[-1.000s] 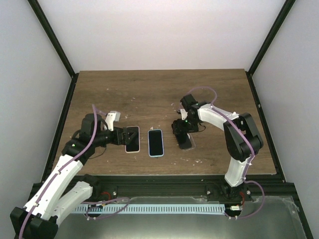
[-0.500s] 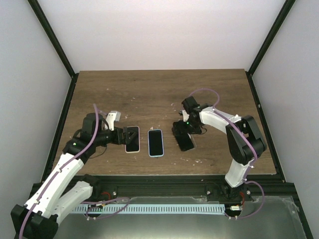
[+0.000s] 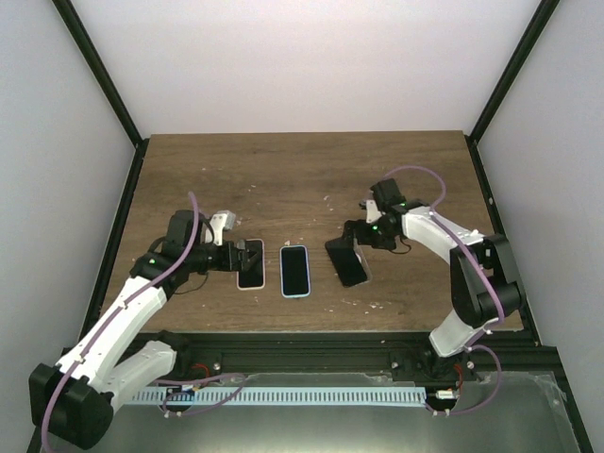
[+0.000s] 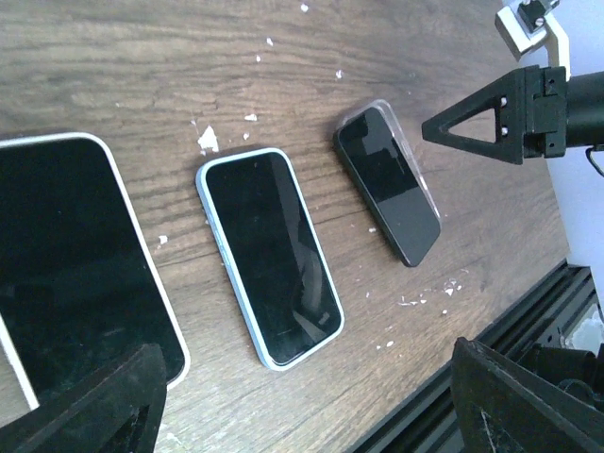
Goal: Put the phone into the phone case
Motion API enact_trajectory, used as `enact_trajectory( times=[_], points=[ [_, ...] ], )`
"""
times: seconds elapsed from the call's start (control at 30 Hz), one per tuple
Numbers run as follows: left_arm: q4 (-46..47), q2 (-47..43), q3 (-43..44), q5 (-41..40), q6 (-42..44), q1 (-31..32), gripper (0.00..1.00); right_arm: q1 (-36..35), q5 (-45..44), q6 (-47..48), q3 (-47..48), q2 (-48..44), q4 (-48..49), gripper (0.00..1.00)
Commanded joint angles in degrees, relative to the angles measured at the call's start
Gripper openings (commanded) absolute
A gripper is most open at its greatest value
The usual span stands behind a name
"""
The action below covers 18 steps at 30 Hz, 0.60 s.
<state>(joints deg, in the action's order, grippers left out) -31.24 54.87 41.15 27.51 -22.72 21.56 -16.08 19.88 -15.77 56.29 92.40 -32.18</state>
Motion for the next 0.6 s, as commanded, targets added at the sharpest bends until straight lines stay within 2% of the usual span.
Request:
enact_trajectory(
  times=[0.0,0.07,0.23,0.43,0.57],
  points=[
    [3.9,2.8,1.3,2.66,-3.98,0.47,0.81,0.22,6.08,1.29,-1.77,0.07,5.31,0.98],
    [5.14,3.89,1.14,2.51,-5.77,0.5,0.79,0.68,6.21,1.44,-2.7,0.93,6.52,0.94],
    [6.65,7.26,2.2,3.92,-8.21,0.8,0.73,1.26,7.57,1.27,-4.8,1.52,9.74,0.77],
    [9.92,10.34,1.7,5.74,-10.34,1.34,0.68,1.23,7.66,0.86,-6.63,1.66,10.25,0.49],
    [11.17,13.05,2.43,6.14,-10.85,2.69,0.65,1.18,10.37,-0.37,-8.62,1.6,11.44,0.44]
  ],
)
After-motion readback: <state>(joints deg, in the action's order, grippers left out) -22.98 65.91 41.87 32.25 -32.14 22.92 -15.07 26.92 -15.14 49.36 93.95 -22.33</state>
